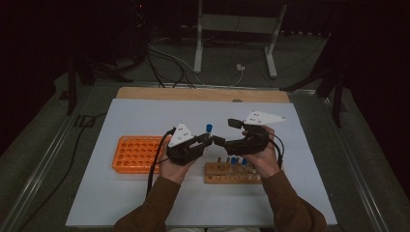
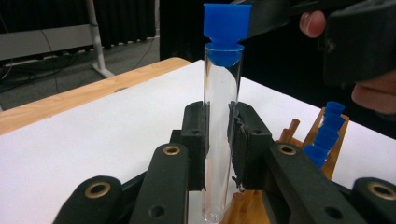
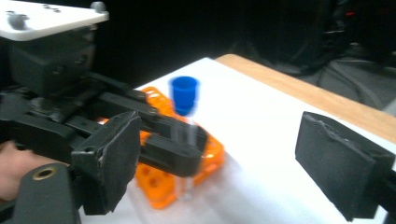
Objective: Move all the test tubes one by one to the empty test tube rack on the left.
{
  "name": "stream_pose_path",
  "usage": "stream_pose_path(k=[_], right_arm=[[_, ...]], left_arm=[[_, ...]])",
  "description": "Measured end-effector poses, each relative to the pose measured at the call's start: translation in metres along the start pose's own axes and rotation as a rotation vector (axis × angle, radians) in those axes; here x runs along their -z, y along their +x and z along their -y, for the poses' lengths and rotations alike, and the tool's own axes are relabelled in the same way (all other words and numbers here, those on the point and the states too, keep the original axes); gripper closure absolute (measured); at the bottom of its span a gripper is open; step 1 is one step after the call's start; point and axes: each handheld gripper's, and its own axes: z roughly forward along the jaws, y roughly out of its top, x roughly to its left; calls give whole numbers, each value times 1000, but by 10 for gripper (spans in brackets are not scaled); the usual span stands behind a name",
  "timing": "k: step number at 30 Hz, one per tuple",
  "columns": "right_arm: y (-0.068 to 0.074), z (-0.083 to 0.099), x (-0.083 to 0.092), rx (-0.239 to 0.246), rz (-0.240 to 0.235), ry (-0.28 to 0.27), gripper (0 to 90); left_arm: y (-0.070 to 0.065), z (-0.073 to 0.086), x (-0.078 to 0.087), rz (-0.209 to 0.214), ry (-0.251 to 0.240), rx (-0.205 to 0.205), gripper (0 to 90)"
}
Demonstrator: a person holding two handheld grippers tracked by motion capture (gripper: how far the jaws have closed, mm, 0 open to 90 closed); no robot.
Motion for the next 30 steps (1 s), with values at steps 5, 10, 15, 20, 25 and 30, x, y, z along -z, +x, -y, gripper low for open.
stream_pose_path(k=[5, 10, 15, 20, 25, 30], right_arm=[[-10, 5, 8, -5, 45, 1, 30], [-18, 9, 15, 7, 82, 8, 18], [-27, 15, 27, 26, 139, 2, 14], [-43, 26, 47, -12, 185, -19, 14], [-53, 36, 64, -31, 227, -36, 15], [-61, 43, 74, -55, 254, -50, 14]], left_arm=[[5, 4, 5, -10, 0, 10, 778], [10, 8, 12, -6, -8, 26, 778], [16, 14, 21, -22, -10, 33, 778], [22, 22, 33, -44, -34, 40, 776], [26, 30, 42, -58, -52, 47, 777], [27, 37, 48, -64, -56, 51, 776]])
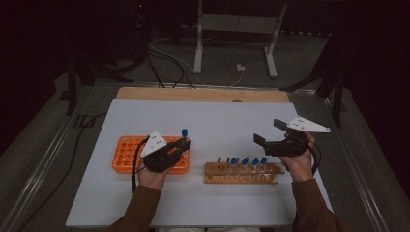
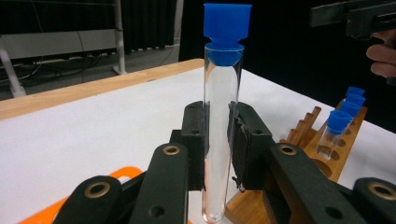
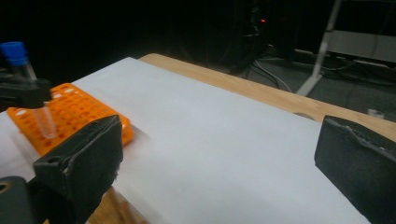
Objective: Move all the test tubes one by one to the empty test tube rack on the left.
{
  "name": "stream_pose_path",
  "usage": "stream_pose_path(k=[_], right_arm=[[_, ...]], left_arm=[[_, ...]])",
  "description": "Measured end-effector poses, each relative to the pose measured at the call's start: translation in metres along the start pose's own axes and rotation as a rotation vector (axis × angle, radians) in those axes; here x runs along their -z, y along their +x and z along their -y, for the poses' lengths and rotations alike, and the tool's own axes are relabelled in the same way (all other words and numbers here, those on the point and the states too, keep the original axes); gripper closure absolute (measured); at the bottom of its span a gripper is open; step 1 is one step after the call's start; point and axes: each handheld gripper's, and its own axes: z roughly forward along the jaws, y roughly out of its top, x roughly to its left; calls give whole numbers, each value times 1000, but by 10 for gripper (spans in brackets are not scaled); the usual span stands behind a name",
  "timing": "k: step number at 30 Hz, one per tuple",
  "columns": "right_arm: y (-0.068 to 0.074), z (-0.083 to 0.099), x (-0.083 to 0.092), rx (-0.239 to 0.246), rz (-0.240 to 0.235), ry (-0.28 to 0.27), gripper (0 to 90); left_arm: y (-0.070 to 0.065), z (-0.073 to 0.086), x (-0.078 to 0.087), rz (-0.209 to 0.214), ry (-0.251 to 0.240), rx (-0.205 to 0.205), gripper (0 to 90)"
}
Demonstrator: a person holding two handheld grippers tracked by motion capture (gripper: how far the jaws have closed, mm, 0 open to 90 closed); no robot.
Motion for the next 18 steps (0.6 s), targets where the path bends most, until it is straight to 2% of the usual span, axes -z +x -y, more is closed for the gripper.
stream_pose_path(k=[8, 13, 18], right_arm=[[-13, 20, 11, -66, 27, -28, 15], [-18, 30, 15, -78, 48, -22, 15], [-18, 31, 20, -89, 46, -46, 15]], left_arm=[[2, 15, 6, -8, 19, 2, 775], [4, 25, 1, -17, 40, 0, 775], [5, 31, -4, -32, 62, -5, 775]])
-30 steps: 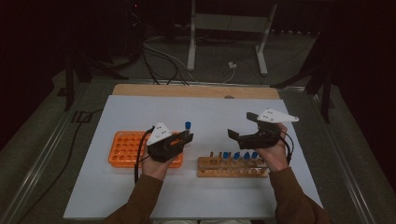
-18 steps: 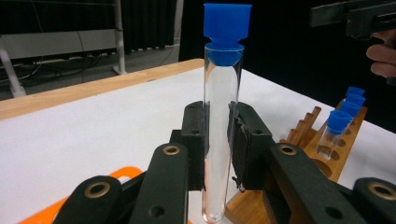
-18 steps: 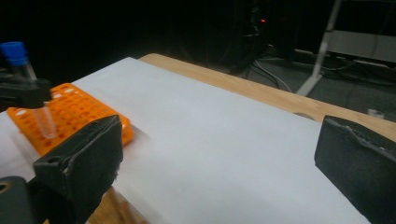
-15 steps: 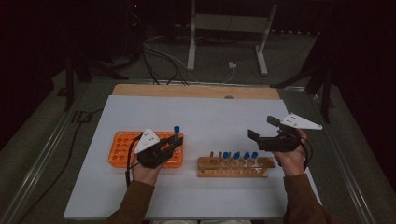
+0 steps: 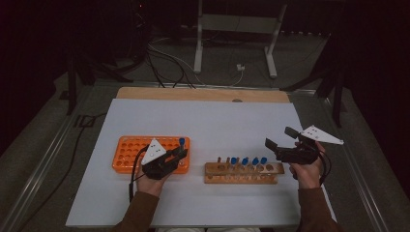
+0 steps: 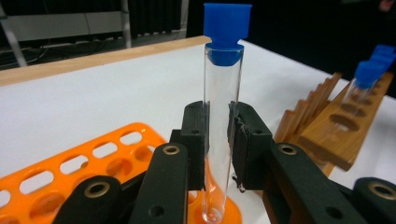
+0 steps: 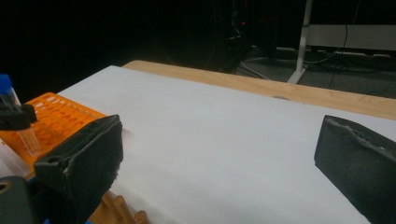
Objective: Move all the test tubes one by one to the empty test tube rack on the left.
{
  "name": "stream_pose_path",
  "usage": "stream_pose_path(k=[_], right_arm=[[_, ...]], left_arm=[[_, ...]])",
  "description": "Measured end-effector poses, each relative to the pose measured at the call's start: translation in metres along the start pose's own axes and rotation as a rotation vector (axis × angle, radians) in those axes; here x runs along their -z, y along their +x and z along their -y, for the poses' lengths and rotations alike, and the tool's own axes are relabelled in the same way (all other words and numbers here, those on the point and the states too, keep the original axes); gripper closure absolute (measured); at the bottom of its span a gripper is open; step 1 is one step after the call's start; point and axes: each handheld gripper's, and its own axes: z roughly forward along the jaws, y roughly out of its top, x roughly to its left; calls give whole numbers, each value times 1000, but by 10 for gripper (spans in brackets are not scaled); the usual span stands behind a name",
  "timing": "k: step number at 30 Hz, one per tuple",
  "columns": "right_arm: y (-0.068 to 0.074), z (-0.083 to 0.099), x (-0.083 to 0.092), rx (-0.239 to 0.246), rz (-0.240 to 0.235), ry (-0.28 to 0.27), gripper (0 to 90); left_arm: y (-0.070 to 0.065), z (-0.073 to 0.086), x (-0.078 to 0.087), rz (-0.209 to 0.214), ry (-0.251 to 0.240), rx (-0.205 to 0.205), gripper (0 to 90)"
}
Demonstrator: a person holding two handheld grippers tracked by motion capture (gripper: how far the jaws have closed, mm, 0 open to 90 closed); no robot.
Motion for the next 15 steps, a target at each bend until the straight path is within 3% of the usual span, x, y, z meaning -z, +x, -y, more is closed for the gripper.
stream_pose_path(k=[7, 11, 15], right_arm=[[1, 3, 2, 8, -6, 5, 15], [0, 4, 4, 7, -4, 6, 15], [-2, 6, 7, 8, 1, 10, 15]], left_arm=[[0, 9, -2, -24, 62, -12, 768], [0, 13, -1, -38, 122, -22, 762], [-5, 15, -7, -47, 174, -64, 770]])
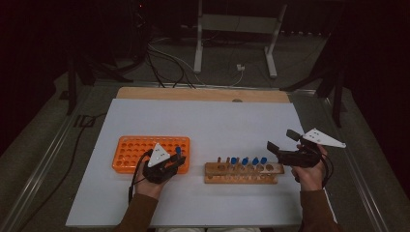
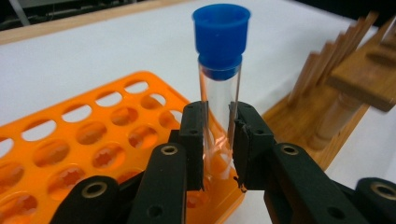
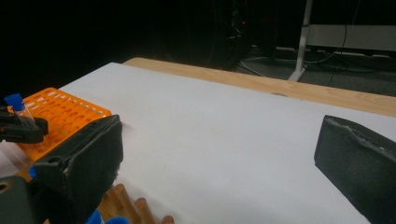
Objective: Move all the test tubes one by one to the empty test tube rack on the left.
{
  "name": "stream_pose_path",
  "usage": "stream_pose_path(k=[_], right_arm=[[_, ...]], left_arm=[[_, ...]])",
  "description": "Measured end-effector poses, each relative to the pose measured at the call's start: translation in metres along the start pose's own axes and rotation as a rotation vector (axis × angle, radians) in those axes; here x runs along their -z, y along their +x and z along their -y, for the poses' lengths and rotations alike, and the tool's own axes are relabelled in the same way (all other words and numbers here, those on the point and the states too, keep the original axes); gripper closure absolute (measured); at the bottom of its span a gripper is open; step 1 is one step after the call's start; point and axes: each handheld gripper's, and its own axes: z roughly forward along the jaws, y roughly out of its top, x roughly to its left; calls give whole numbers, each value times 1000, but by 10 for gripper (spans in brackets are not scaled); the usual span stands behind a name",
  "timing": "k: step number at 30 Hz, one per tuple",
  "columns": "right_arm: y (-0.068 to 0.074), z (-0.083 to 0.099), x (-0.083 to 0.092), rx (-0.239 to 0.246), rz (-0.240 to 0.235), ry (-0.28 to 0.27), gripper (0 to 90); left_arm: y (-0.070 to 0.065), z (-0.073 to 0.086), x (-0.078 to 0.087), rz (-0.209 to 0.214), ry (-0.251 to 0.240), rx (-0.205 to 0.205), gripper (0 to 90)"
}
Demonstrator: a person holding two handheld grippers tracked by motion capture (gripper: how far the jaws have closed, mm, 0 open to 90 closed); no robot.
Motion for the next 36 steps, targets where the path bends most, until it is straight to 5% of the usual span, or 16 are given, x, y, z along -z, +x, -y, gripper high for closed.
stream_pose_path(k=[5, 15, 19, 23, 27, 36], right_arm=[[0, 1, 0, -2, -1, 1, 16], [1, 0, 2, 3, -2, -4, 16], [1, 0, 4, 2, -3, -10, 16], [1, 0, 4, 4, -5, -10, 16], [3, 0, 4, 13, -10, -5, 16], [9, 2, 5, 35, -33, 14, 18]], left_arm=[[-8, 0, -5, -28, 47, -58, 776], [-6, 1, -2, -16, 47, -3, 740], [-5, -3, 5, 1, -18, 24, 653], [-6, -6, 13, -4, -52, 20, 710], [-6, -6, 10, -25, -20, 13, 777], [-2, -5, 13, -7, -21, 44, 728]])
